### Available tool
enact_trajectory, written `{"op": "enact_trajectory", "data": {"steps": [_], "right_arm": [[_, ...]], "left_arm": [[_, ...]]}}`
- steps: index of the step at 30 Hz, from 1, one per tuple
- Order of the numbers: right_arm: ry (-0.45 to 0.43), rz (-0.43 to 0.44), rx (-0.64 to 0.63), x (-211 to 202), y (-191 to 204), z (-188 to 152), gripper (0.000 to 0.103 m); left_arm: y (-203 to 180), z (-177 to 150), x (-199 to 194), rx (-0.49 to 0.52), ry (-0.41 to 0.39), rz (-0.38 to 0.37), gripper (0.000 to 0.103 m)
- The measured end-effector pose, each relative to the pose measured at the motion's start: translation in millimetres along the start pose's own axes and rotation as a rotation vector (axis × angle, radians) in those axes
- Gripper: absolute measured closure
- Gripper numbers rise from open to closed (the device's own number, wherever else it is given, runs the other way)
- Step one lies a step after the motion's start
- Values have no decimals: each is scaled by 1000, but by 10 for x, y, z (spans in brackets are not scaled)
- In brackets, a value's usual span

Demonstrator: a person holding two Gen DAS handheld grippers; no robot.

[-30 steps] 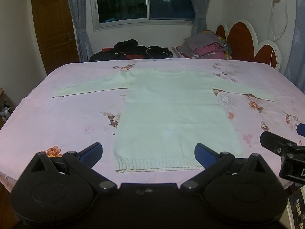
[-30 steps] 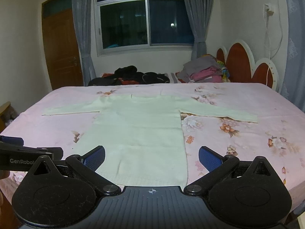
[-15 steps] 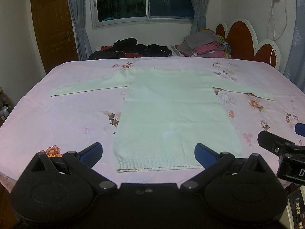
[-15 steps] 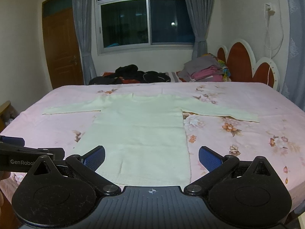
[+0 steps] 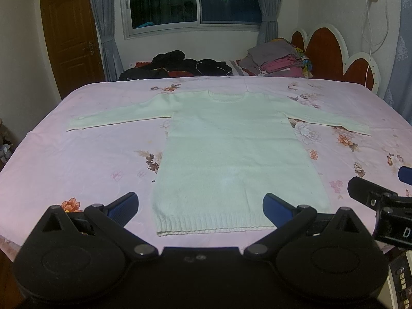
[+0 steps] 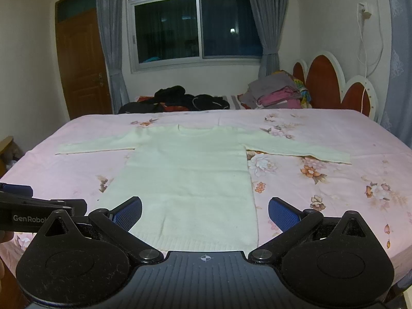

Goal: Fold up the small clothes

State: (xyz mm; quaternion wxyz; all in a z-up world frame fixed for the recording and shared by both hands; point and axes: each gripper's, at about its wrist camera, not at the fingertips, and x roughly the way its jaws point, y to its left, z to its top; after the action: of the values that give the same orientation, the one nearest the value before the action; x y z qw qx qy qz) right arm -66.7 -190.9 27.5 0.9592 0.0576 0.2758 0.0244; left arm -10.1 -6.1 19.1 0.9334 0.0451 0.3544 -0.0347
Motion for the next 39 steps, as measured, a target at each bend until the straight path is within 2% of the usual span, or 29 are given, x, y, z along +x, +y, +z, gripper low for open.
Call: {"op": "enact_trajectory", "data": {"steps": [17, 30, 39], "right_arm": [[1, -7, 12, 71, -82, 28, 0], [-4, -37, 15, 235, -140, 123, 0], [-9, -62, 28, 501, -184, 223, 0]], "left_arm": [[-7, 29, 45, 2, 3, 4, 0], [-1, 190, 283, -2, 10, 12, 0], [88, 350, 517, -1, 19, 12, 0]]}}
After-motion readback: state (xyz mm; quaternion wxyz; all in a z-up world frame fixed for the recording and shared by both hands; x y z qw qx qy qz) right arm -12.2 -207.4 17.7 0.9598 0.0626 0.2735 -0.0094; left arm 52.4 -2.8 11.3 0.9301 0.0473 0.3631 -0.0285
